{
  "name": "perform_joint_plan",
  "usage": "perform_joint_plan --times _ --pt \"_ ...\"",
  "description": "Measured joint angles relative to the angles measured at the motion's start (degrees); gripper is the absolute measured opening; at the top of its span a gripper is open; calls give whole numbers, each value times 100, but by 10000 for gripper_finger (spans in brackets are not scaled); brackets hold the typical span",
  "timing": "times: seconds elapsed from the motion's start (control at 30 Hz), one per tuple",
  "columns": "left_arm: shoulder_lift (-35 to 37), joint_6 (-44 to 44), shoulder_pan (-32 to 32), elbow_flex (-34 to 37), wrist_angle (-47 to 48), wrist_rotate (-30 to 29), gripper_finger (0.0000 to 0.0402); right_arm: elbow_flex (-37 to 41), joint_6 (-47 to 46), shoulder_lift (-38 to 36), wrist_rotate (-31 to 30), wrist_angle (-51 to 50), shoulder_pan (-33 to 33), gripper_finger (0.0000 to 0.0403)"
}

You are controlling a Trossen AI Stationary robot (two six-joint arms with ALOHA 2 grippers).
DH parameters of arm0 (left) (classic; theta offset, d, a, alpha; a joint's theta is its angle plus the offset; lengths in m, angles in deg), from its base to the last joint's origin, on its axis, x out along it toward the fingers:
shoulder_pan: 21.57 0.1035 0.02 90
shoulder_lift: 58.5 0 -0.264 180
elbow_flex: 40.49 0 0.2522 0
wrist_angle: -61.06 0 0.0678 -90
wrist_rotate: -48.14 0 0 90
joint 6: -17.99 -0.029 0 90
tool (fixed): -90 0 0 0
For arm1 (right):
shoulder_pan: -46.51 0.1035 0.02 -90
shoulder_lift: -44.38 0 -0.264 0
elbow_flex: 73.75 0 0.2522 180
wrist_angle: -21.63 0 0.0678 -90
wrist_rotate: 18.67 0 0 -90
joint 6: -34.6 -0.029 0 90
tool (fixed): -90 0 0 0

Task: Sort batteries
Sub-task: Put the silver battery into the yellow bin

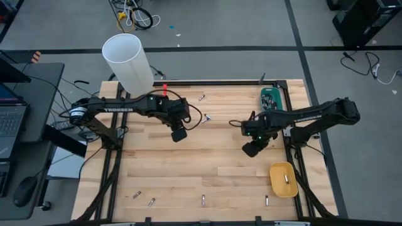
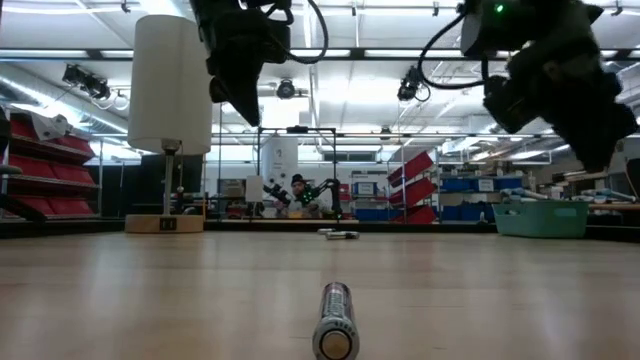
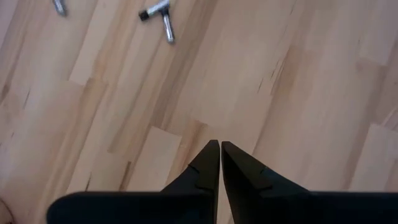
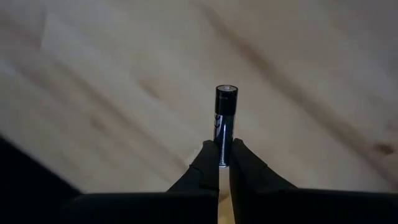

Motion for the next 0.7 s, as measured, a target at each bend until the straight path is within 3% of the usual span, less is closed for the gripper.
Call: perform_joint_plan --times 0.37,0.7 --pt "0 -151 0 0 -308 424 33 -2 -752 -273 1068 -59 1023 8" --pt "0 -218 0 0 -361 437 33 -2 -1263 -435 1835 -168 1899 9"
